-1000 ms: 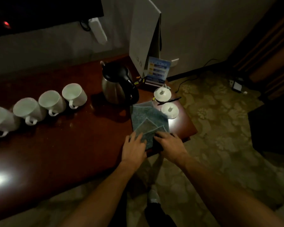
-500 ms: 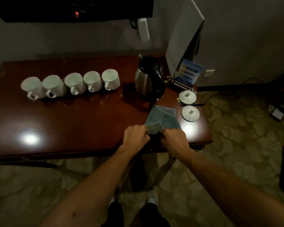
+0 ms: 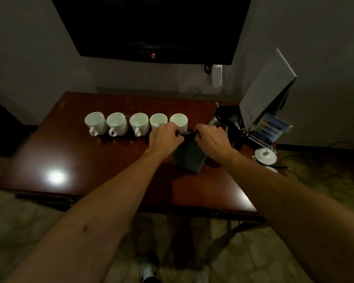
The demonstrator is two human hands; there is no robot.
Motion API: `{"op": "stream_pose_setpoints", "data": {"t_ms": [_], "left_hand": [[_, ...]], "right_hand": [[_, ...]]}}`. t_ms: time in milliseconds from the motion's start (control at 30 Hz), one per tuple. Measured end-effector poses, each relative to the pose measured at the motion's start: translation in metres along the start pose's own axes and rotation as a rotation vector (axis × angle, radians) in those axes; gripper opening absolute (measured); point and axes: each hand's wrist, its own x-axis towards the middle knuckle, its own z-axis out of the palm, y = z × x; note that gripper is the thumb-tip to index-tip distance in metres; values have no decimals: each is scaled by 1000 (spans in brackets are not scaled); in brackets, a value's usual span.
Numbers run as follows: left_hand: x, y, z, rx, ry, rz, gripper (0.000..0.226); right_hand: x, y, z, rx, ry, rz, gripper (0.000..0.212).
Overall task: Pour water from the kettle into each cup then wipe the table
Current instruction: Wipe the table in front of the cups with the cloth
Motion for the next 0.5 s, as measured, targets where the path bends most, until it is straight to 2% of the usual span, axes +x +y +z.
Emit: {"op": "stream_pose_setpoints", "data": {"t_ms": [133,167,233,333,400,500], "left_hand": [[-14,-9,0,26,102,32,20],[-23,-13,8,57,81,30,19],[-43,-25,35,111,-71,2,19],[-72,-48,88,102,-424,-30,29],[-87,-60,112,86,-614,-20,39],[-96,-77,123,108,-616,-1,44]], "right_hand": [[-5,-12,12,-8,99,-42,11],[-12,-12,20,-16,120,-57,13],[-32,-10,45,-67,64,-65,19],[-62,-3,93,-105,-247,24,21],[-74,6,124,-56,-380,90,24],[-73,15,158,8,-368,47,44]]}}
